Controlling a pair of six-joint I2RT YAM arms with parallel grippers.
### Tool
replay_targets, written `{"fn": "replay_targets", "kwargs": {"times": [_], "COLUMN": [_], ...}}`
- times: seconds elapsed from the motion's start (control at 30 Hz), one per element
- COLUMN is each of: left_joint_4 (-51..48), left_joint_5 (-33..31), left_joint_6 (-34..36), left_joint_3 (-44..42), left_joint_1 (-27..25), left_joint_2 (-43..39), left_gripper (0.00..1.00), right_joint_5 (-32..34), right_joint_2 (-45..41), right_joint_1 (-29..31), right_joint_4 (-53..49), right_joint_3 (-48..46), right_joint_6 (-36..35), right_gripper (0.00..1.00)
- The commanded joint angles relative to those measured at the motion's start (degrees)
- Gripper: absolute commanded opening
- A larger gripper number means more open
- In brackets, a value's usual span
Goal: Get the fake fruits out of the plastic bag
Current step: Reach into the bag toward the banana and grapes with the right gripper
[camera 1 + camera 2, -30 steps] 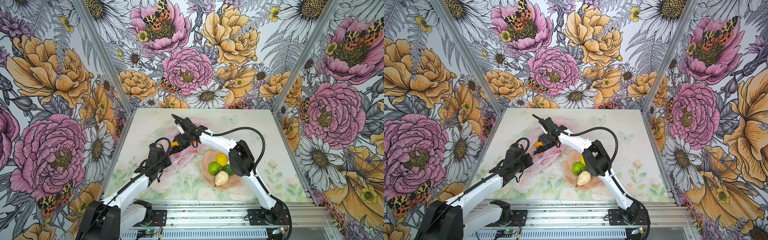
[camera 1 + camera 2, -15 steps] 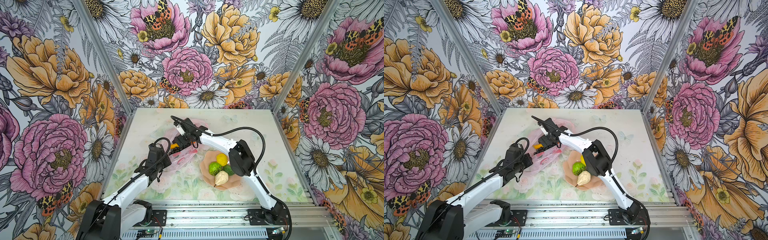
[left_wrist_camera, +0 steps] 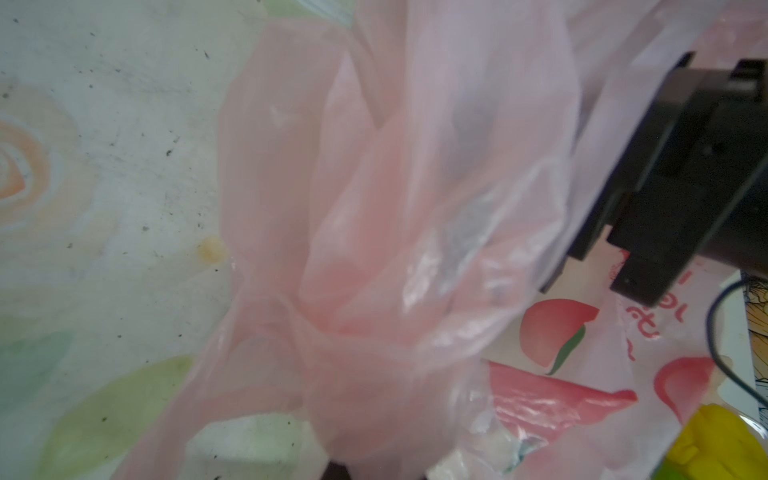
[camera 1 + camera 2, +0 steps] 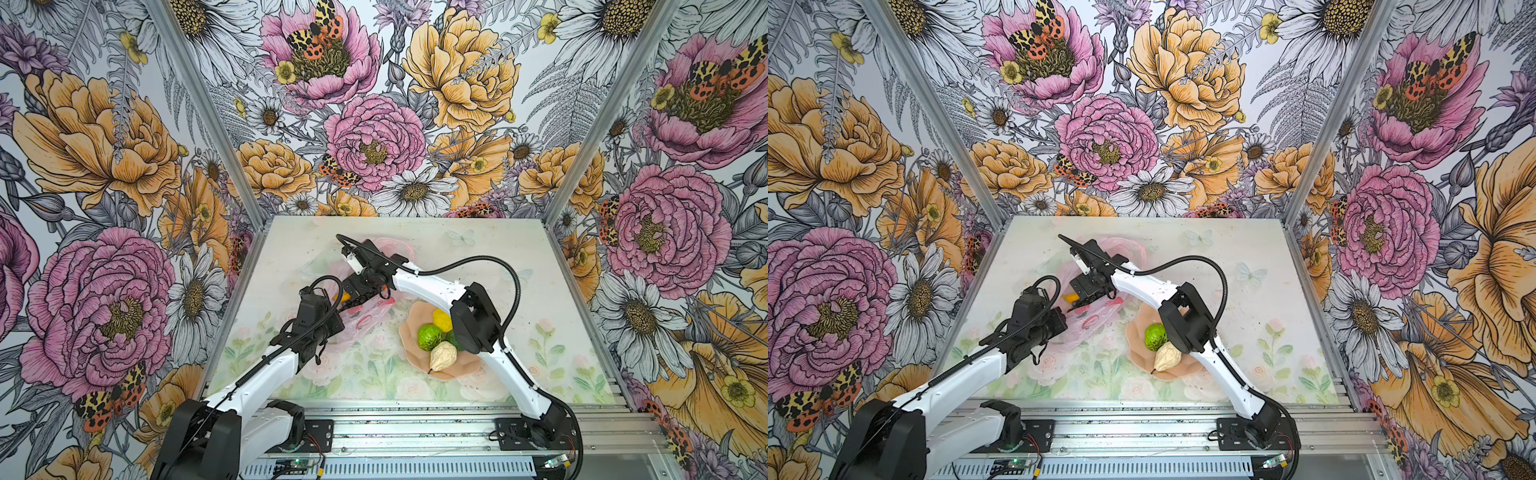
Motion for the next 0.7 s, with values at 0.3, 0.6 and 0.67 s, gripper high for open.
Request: {"fn": "replay_targets", "kwargs": {"times": [0.3,0.6,0.67], "left_joint_4": [1.7,1.3,1.3], "left_joint_5": [-0.1,-0.9,-1.0], "left_joint_6": [0.0,-0.1,0.0], "left_joint_3": [0.8,0.4,0.5], "left_joint_1": [-2.1,-2.2,-2.2], "left_joint_2": [-0.6,-0.9,-0.9], "left_gripper": [0.0,0.0,0.0], "right_joint_5": [-1.4,-1.6,-0.7], "right_joint_2": [7.9,8.3,7.7], "right_joint_1": [-0.1,-0.1,-0.2], "right_joint_4": [-5.2,-5.6,-5.6], "right_joint_3": [6.5,8.1,7.8], "right_joint_6": [6.5,9.6,10.2], "right_gripper": [0.98,0.9,0.85]}}
